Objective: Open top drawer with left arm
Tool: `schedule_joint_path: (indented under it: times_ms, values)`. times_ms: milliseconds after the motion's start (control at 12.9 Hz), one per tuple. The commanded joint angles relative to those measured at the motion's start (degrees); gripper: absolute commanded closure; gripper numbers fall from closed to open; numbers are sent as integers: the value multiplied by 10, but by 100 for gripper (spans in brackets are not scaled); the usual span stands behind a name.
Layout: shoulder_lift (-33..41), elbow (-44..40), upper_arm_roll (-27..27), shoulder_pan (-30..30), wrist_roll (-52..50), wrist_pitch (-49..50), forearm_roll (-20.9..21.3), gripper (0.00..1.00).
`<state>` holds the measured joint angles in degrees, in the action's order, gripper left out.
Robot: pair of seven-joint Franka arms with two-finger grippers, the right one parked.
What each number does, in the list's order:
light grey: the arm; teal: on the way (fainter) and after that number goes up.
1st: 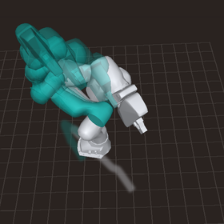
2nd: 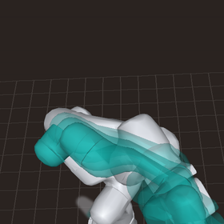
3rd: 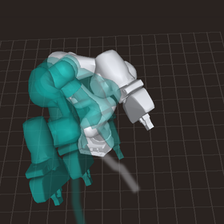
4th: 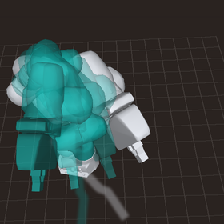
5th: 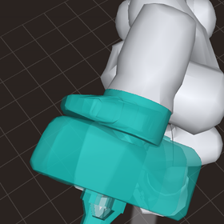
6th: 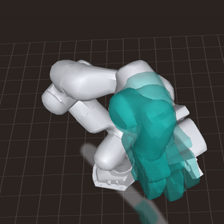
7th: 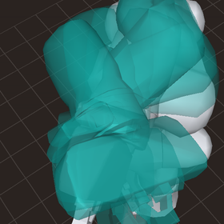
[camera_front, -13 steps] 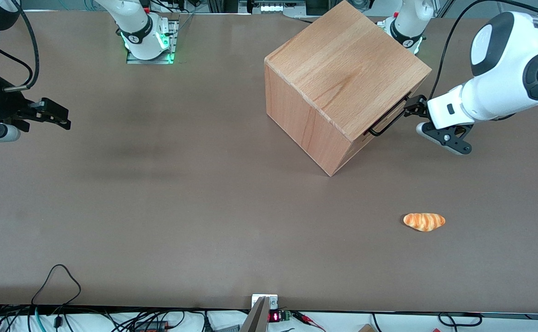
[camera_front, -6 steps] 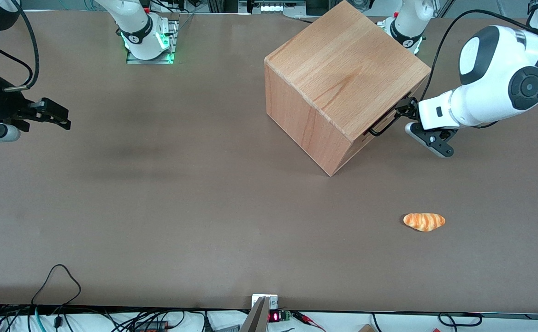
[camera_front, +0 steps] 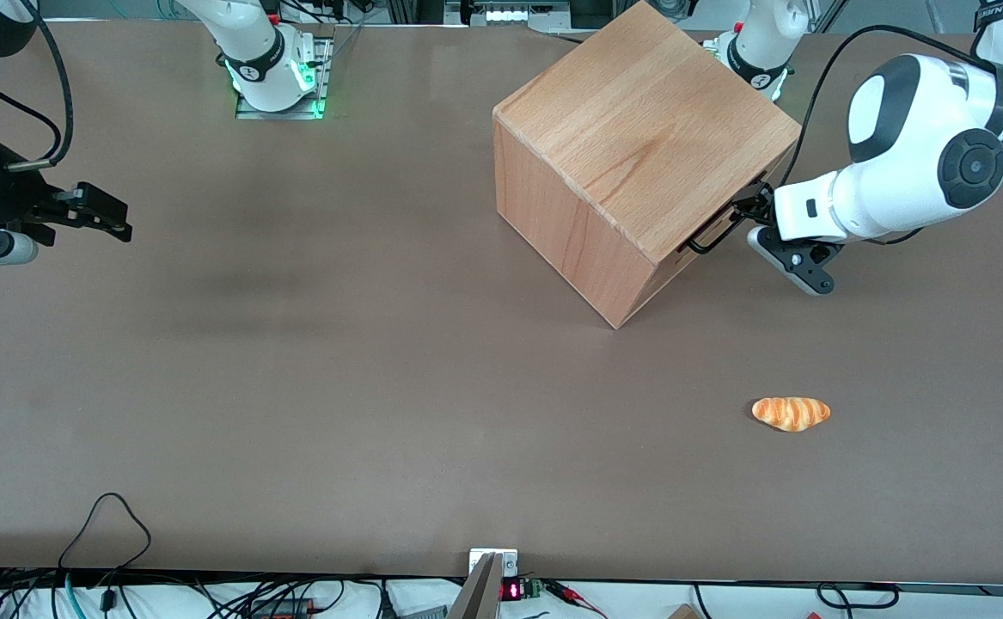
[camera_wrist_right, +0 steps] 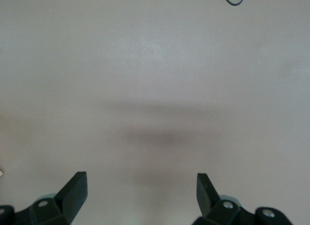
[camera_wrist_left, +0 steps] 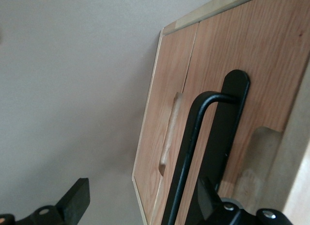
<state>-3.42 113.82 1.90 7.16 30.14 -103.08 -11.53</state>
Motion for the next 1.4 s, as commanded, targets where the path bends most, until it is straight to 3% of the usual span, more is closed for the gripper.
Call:
schedule_joint_path:
  times_ms: [0,1320]
  values:
    - [5,19,0,0,22,-20,-18,1]
    - [-6,78,13,1,80,-130,-33,1]
